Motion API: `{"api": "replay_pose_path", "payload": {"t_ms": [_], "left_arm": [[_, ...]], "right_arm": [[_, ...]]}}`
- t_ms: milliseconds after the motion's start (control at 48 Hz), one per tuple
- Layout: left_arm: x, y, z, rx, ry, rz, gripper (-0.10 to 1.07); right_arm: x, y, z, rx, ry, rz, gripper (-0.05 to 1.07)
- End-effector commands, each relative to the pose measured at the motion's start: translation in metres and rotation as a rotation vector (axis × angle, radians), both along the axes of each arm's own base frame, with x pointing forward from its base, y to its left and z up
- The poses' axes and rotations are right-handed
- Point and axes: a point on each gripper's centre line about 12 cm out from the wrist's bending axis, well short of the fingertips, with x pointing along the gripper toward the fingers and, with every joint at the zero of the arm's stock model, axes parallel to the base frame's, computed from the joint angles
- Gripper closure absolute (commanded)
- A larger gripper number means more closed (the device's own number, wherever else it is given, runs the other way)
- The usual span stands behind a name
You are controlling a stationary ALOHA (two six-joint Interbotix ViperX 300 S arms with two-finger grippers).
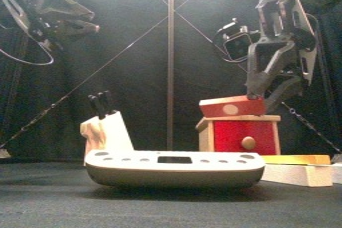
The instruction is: Put salmon on rice
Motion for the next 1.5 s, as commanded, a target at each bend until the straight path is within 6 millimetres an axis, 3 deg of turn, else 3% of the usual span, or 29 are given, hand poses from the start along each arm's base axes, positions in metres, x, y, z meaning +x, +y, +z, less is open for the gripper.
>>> {"api": "replay_pose_path", "payload": {"t_ms": [0, 521, 1062, 1479], "left_arm": [[0.002, 0.003, 0.006, 0.002, -0.018, 0.012, 0.24], [0.002, 0.003, 0.007, 0.002, -0.020, 0.014, 0.24], [-0.004, 0.002, 0.007, 0.002, -0.014, 0.005, 0.24], [-0.005, 0.000, 0.010, 0.057, -0.027, -0.018, 0.24]], "right_arm": [[-0.004, -0.002, 0.014, 0.007, -0.041, -0.022, 0.43], [-0.030, 0.008, 0.008, -0.080, 0.116, -0.240, 0.42], [-0.075, 0.055, 0.000, -0.105, 0.228, -0.506, 0.42], [-0.075, 0.071, -0.020, -0.123, 0.268, -0.593, 0.42]]}}
